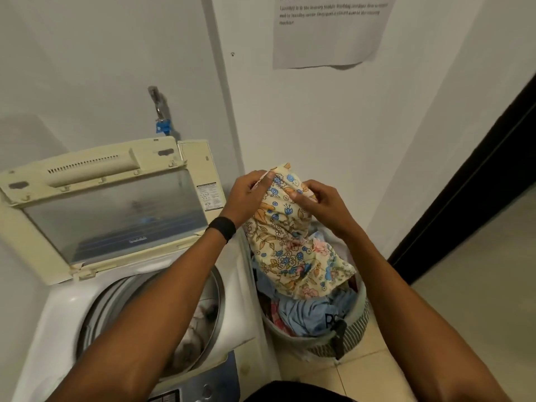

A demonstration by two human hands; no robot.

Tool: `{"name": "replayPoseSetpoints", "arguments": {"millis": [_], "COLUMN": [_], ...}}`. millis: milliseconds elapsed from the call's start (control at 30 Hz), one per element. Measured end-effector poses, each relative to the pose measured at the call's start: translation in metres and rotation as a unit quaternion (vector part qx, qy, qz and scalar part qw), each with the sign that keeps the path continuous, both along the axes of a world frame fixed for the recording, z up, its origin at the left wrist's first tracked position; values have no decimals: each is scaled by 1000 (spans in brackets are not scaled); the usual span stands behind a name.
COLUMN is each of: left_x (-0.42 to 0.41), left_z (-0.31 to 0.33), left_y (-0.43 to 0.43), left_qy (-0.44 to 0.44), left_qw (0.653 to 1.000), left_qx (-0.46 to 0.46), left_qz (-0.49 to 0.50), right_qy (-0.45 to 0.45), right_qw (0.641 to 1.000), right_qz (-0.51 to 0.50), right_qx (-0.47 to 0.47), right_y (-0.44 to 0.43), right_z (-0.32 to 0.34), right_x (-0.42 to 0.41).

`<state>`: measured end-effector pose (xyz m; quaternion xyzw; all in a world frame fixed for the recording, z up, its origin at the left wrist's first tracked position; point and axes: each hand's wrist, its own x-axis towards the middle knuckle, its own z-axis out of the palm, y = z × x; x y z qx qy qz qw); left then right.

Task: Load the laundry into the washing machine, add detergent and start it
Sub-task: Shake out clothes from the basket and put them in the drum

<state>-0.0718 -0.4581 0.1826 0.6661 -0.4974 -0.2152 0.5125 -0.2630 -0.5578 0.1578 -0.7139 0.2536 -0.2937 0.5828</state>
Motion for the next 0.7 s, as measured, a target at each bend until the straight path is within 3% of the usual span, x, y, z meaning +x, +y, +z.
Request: {"name": "replayPoseSetpoints", "arguments": {"millis": [100, 200, 300, 367, 533, 700], "left_x": [-5, -6, -17, -29, -42, -32], "left_z": [2, -2, -1, 3, 12, 9], "left_y": [-3, -11, -16, -20, -30, -28], "left_qy": [3, 3, 90, 80, 50, 61], "left_qw": [999, 999, 991, 990, 997, 996], "left_qx": [-31, -16, 18, 19, -59, -55], "left_qz": [-12, -43, -93, -111, -5, 41], "right_qy": [-9, -9, 29, 56, 114, 152], "right_qw": [999, 989, 978, 972, 968, 968], "right_qz": [-38, -97, -70, -49, -73, -91], "right_qx": [-26, -112, -192, -225, -209, -178], "right_y": [-5, -15, -20, -19, -16, -17], "right_z": [6, 9, 18, 26, 27, 14], "right_x": [-8, -14, -19, -19, -23, -45]}}
